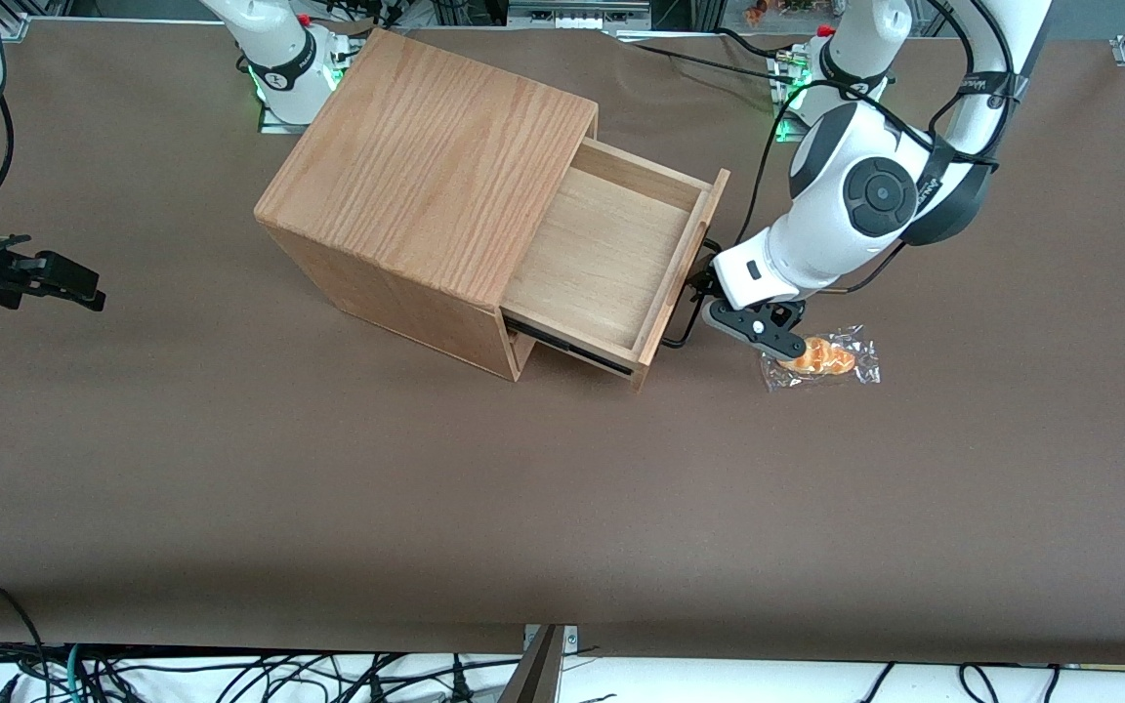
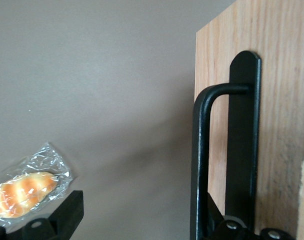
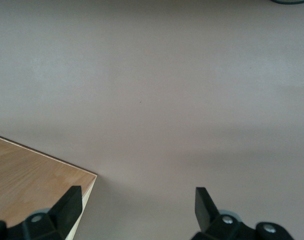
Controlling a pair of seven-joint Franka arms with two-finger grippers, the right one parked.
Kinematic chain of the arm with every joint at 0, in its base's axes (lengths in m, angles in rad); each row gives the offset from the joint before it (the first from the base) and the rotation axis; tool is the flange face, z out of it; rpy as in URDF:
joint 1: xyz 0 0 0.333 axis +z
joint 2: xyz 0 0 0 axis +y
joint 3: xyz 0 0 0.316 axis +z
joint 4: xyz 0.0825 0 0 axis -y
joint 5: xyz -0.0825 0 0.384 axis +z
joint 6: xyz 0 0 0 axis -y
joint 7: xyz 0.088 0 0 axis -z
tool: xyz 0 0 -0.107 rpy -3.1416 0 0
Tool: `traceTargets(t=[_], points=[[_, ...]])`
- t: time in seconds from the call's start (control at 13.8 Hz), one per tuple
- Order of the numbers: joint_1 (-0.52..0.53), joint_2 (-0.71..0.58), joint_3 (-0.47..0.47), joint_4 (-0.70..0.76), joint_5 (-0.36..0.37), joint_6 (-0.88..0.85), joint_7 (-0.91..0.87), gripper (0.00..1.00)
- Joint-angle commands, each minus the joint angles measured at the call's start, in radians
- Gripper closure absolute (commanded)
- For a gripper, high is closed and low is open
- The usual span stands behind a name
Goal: Open top drawer with left arm
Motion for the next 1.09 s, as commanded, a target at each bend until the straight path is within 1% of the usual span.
traceTargets(t=[0.0,0.22,0.36,0.44,0.58,0.73,0.8,0.94,1.02], points=[[0.006,-0.028,0.020,-0.007,0.043,-0.008,0.005,0.00],[0.005,-0.026,0.019,-0.004,0.011,-0.008,0.000,0.00],[0.005,-0.026,0.019,-0.003,-0.084,-0.008,0.003,0.00],[0.005,-0.028,0.019,-0.001,-0.113,-0.010,0.003,0.00],[0.005,-0.028,0.019,0.009,-0.149,-0.034,0.003,0.00],[0.005,-0.029,0.019,0.066,-0.155,-0.120,0.002,0.00],[0.006,-0.038,0.020,0.106,-0.146,-0.179,0.002,0.00],[0.006,-0.074,0.052,0.172,-0.144,-0.293,-0.001,0.00],[0.006,-0.104,0.074,0.178,-0.144,-0.326,-0.003,0.00]])
